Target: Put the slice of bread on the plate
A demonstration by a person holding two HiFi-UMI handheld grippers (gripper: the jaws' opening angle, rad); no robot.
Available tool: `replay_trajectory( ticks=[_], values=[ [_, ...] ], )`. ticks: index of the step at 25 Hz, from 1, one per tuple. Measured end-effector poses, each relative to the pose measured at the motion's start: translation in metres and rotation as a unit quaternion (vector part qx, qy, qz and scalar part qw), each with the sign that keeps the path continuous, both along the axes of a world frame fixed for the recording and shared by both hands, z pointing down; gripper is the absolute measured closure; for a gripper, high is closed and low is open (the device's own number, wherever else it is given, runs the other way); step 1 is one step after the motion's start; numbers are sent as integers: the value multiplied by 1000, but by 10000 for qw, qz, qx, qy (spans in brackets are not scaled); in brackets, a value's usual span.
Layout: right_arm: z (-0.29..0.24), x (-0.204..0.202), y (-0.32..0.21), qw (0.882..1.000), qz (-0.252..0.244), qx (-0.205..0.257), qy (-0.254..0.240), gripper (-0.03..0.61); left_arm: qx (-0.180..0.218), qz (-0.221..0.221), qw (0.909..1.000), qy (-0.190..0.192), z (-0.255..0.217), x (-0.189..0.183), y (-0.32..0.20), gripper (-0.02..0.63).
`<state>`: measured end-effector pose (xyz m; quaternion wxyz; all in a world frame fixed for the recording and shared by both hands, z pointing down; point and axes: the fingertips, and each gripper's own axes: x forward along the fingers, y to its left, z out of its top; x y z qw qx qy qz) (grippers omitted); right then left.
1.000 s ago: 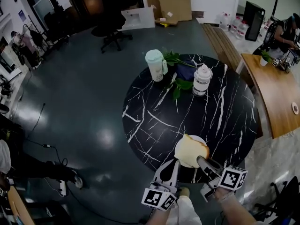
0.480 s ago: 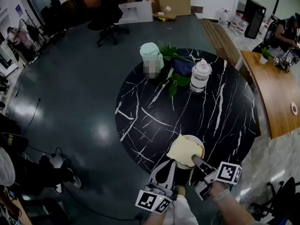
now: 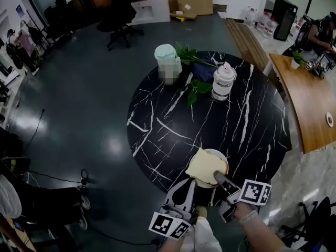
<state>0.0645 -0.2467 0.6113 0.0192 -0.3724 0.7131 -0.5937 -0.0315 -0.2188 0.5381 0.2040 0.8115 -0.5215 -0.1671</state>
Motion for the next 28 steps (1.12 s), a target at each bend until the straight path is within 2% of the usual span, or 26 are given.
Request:
replay_trajectory(
  ticks=[3,8,11,14,16,18,20,22,26,28],
  values=[
    [-4,-1,1,10000,-38,-2,2,479,-7,-42,10000,56,-1,-2,2,609],
    [-9,-6,3,9998,-192,-26,16,353,38,-145,9998,124,-6,-9,5,609],
    [-13,-9,1,9993,-334,151,94,318,68,-154,9997,149,-10,-10,7,609],
    [-18,-11,0,9992,-361,151,76,252,119,-114,9996,210,-12,-8,9,609],
    [-20,-11,1,9984,-464,244,202,235,145,-75,9996,231,-14,-7,11,609],
    [-22,-11,2,9951,-683,466,551,232,148,-43,9996,235,-14,-5,13,609],
    [-22,-11,4,9861,-996,797,1060,232,153,-20,9996,255,-14,-4,14,609],
    [-19,-13,8,9717,-1393,1081,1574,230,156,-2,9995,275,-14,-3,15,609],
    [-5,-13,19,9424,-2062,1227,2332,232,129,0,9994,323,-13,-4,18,609],
    [0,-8,19,9237,-2261,1375,2770,230,118,21,9992,369,-12,-4,19,609]
  ],
)
